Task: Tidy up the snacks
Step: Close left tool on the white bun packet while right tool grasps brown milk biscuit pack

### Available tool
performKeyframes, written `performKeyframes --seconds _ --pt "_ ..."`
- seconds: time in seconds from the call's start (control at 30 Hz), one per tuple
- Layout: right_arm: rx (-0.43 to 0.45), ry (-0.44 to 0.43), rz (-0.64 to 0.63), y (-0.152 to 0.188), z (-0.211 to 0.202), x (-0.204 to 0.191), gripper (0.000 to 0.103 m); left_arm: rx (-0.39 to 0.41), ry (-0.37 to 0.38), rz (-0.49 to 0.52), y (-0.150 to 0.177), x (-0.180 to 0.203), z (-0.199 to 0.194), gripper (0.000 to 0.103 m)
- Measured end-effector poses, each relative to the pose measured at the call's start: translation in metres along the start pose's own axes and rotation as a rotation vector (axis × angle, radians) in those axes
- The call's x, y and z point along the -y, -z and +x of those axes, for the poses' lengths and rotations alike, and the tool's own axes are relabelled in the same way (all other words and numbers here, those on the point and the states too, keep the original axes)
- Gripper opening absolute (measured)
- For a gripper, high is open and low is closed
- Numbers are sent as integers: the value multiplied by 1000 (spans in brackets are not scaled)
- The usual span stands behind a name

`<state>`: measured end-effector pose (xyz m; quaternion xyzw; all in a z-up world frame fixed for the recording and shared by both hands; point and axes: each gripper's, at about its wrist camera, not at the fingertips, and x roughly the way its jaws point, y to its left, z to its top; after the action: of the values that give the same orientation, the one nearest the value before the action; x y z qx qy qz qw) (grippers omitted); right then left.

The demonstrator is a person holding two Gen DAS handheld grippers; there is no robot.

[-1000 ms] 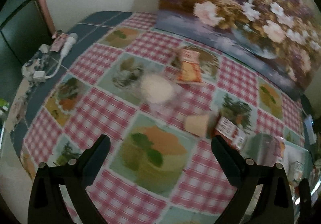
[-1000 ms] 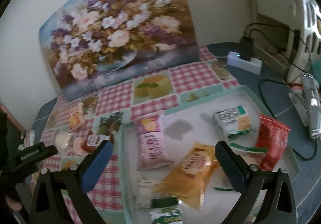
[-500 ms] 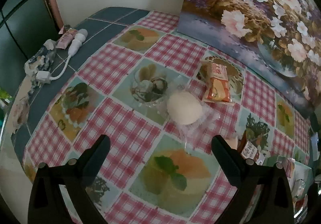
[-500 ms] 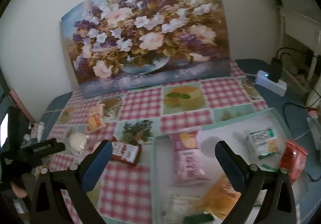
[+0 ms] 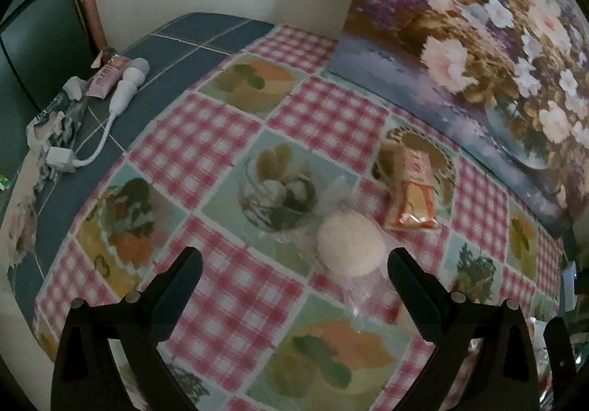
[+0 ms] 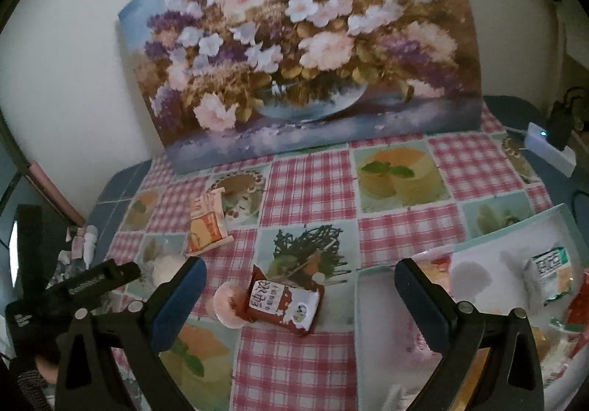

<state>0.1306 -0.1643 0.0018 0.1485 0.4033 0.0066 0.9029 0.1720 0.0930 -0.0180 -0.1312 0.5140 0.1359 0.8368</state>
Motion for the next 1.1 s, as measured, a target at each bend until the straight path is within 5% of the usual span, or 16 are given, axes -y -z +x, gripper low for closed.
performKeyframes --seconds 0.3,0.73,1.1 --pt "-56 -1 -19 1 33 -13 103 -15 20 -49 -16 -12 20 100" --pt "-178 45 -53 20 71 -17 92 -96 112 -37 -14 24 60 100" --pt "-210 73 -77 28 82 -18 88 -151 60 -22 -13 28 83 100"
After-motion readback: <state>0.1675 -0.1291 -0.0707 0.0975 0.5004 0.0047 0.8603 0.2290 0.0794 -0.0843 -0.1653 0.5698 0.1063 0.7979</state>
